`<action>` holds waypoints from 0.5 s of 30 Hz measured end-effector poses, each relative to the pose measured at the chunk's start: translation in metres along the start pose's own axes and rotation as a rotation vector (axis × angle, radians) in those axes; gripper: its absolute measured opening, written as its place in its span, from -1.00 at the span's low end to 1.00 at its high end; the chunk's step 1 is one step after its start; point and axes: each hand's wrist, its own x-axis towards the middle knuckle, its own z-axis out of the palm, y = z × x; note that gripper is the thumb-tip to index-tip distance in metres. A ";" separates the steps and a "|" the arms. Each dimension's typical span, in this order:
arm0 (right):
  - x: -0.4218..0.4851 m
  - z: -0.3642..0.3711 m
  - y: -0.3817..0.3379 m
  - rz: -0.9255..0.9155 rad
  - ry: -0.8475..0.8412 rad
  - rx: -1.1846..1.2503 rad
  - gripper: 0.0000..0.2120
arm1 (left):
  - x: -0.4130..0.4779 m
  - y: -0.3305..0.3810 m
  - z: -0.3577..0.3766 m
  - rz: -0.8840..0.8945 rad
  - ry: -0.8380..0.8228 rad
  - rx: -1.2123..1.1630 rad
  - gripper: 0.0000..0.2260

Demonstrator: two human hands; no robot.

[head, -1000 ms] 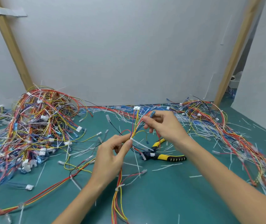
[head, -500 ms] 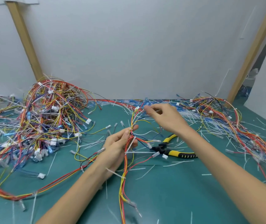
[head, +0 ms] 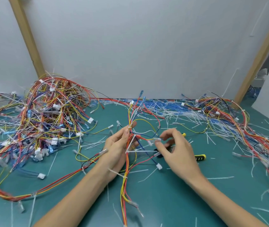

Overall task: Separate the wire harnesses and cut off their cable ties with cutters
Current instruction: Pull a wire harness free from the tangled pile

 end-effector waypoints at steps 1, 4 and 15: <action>-0.002 0.002 0.000 -0.006 0.000 0.009 -0.83 | 0.000 0.001 0.000 -0.004 -0.005 -0.002 -0.70; -0.003 0.000 -0.001 -0.006 0.029 0.039 -0.84 | 0.000 0.001 -0.004 -0.020 -0.027 0.001 -0.67; 0.077 -0.017 -0.035 0.259 -0.383 0.369 -0.64 | -0.001 -0.001 -0.002 -0.063 -0.094 -0.053 -0.72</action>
